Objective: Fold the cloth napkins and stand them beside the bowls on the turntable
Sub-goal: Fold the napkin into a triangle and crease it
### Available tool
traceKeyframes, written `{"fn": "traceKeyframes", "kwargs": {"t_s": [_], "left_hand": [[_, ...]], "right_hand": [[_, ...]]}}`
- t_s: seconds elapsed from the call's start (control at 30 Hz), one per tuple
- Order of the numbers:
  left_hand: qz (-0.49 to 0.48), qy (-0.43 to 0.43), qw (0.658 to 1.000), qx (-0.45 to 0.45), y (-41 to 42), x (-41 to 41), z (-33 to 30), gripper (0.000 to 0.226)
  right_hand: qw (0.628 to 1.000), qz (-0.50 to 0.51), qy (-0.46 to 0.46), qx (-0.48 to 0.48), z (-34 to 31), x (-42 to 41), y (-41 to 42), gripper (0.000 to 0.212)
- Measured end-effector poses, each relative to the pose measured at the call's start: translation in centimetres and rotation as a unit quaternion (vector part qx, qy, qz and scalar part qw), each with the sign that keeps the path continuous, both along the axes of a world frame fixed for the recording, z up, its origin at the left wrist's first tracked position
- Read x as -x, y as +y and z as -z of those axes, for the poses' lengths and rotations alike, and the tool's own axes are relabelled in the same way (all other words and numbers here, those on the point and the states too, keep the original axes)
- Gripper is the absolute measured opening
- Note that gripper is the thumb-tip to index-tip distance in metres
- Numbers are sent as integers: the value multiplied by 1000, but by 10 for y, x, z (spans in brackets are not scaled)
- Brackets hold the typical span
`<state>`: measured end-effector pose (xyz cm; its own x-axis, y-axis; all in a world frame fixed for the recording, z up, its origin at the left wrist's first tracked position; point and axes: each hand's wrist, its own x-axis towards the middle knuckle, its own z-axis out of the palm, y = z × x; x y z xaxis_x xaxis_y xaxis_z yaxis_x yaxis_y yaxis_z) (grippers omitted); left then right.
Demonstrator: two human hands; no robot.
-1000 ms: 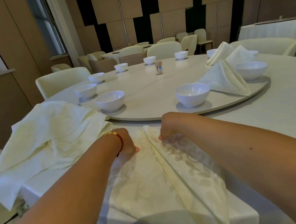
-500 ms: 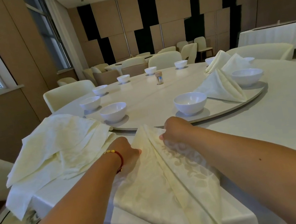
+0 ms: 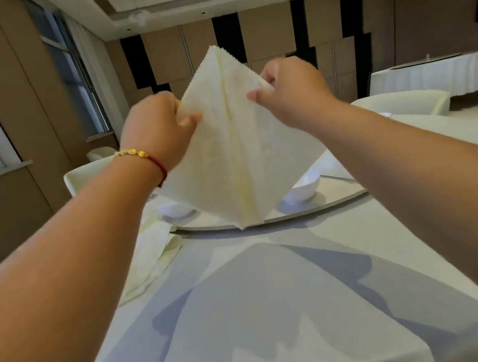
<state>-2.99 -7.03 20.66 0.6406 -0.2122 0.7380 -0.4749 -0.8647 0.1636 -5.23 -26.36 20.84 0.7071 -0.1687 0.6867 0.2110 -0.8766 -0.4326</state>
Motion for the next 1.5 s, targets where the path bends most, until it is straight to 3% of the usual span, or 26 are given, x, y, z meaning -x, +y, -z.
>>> {"fn": "traceKeyframes", "kwargs": {"t_s": [0.13,0.4,0.53,0.8,1.03,1.2,1.33,1.5], "left_hand": [[27,22,999,-18,5,34,17,33],[108,292,950,-35,25,81,123,43],[93,376,914,-123,24,96,173,45],[59,388,912,-118,12,83,176,46],[43,457,887,-44,8,47,175,56],[33,485,874,-23,9,35,177,52],[25,472,880,-39,5,32,178,52],[32,415,908,-54,3,41,187,23]], "right_hand": [[999,-39,36,-2,20,36,-5,23],[952,-123,277,-45,126,101,-14,37],[924,-110,360,63,168,119,-16,40],[916,-49,371,142,180,107,-7,40],[896,-22,437,76,173,69,-3,31],[884,5,449,130,180,52,-4,34],[881,22,444,164,184,49,-3,22],[891,12,417,181,189,49,-1,18]]}}
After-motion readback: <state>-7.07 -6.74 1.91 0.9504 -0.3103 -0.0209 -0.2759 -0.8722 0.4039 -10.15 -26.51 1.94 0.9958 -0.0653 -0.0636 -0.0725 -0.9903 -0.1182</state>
